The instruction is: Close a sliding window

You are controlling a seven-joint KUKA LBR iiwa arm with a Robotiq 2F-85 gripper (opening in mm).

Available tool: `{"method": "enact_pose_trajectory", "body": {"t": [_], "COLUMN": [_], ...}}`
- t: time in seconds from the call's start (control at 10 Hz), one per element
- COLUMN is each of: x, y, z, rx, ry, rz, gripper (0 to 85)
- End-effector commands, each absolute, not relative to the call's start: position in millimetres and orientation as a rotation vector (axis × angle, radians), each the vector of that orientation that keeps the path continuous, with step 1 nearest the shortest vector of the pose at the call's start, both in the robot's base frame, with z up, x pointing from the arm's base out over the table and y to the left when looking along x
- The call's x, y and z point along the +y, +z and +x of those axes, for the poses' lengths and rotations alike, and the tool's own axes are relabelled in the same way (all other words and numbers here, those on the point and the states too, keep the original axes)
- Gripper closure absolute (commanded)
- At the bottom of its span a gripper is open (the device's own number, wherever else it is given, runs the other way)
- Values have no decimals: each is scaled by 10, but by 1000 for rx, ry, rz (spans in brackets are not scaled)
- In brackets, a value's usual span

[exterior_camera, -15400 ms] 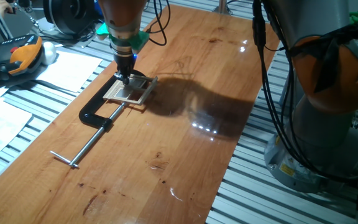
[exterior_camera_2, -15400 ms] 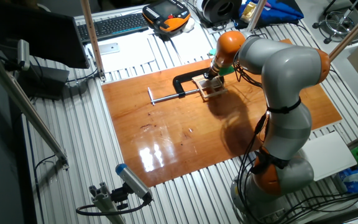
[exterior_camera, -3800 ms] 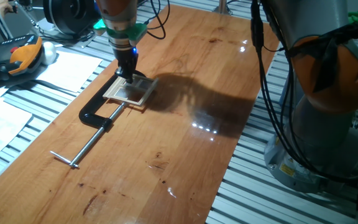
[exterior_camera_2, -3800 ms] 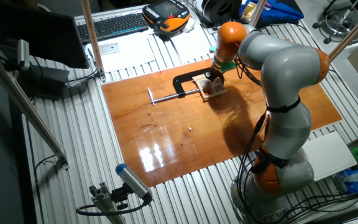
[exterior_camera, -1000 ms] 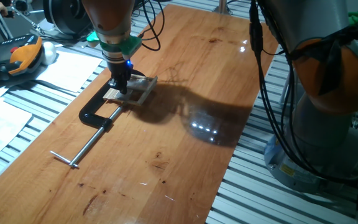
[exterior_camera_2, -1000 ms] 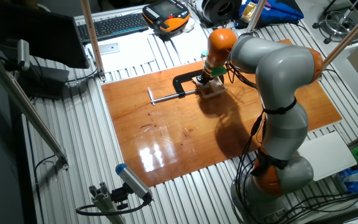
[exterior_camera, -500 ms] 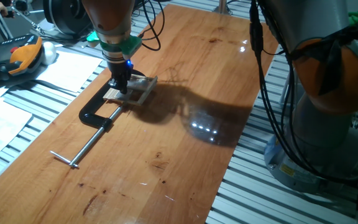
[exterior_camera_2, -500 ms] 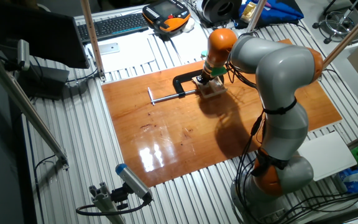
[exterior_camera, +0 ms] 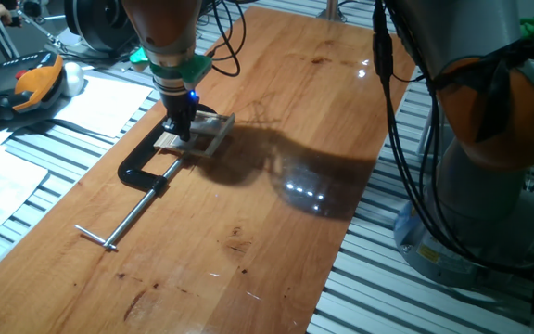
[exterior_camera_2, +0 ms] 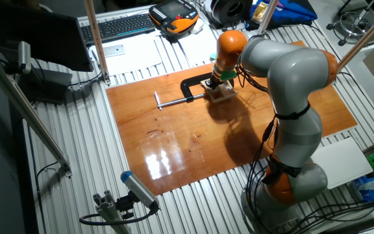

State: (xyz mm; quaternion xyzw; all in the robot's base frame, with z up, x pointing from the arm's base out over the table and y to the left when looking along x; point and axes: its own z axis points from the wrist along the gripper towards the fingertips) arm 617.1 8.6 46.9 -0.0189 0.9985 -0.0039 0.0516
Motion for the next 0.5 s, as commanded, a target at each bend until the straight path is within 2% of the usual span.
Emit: {"method": "enact_pose_trajectory", "body": {"t": [0.0,0.4], "x": [83,81], "y": [469,473], "z": [6167,6145], "rx": [3038,3039], "ry": [-12,-12], "rz": [-57,-57], "gripper": [850,850]}}
